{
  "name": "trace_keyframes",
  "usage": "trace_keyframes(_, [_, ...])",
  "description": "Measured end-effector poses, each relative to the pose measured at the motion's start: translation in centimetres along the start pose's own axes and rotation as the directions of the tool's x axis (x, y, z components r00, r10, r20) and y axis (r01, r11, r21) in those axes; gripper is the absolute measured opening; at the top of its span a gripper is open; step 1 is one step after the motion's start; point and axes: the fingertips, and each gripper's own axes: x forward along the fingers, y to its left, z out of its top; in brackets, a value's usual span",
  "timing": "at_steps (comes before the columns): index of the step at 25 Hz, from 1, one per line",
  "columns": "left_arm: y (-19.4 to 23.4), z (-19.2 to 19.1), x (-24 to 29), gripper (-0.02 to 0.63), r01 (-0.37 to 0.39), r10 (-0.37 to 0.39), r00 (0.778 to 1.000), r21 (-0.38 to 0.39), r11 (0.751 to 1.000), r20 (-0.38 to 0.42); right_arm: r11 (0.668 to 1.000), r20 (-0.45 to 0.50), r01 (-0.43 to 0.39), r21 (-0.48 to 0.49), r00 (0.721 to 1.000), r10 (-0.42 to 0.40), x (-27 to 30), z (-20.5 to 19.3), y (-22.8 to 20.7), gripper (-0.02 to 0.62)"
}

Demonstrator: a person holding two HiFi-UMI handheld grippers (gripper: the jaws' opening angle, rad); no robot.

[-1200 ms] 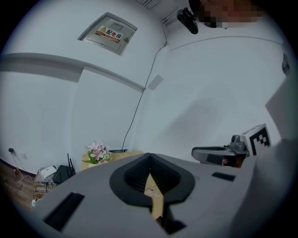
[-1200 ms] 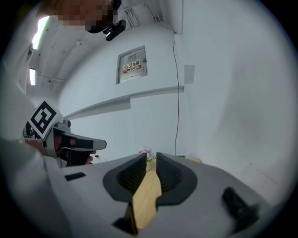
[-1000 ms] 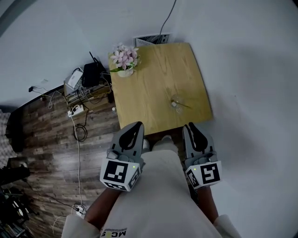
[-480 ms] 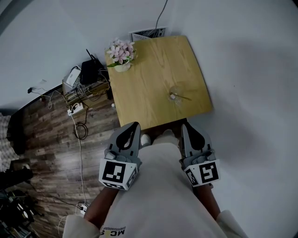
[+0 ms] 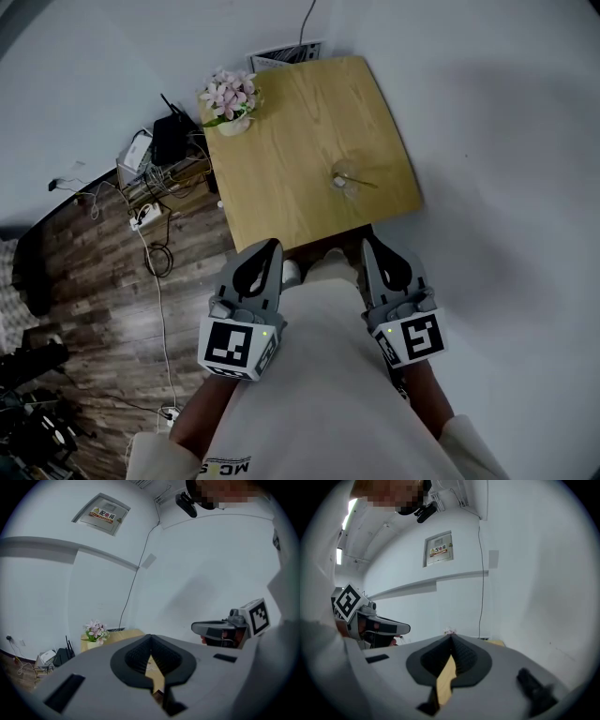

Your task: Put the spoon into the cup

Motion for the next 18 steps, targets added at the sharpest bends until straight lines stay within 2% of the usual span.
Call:
trace_keyframes(3, [-0.1,0.0,0.1,0.011,0.005,-0.005,1.0,-0.005,1.0,-0.001,1.0,0.004,0.004,0.016,1.0,-0.004,-0.2,0.2,-0.5,0.031])
trace_keyframes(7, [0.1,0.1,-0.1,0.011,0.005,-0.005,1.0,-0.008,1.0,-0.007,0.996,0.025,0.012,0.087,1.0,-0.014,-0.2,0.6,-0.7,0.031])
trace_keyframes(13, [-0.2,-0.5,0.1,0.011,0.016,-0.016,1.0,-0.008,1.0,-0.012,0.998,-0.006,-0.039,0.05,0.999,0.039,-0.3,-0.4,0.6,0.031])
trace_keyframes(18, [-0.1,-1.0,-0.1,0.011,0.008,-0.008,1.0,-0.014,1.0,-0.013,0.999,-0.014,-0.04,0.035,0.999,0.04,-0.5,-1.0,1.0,0.031])
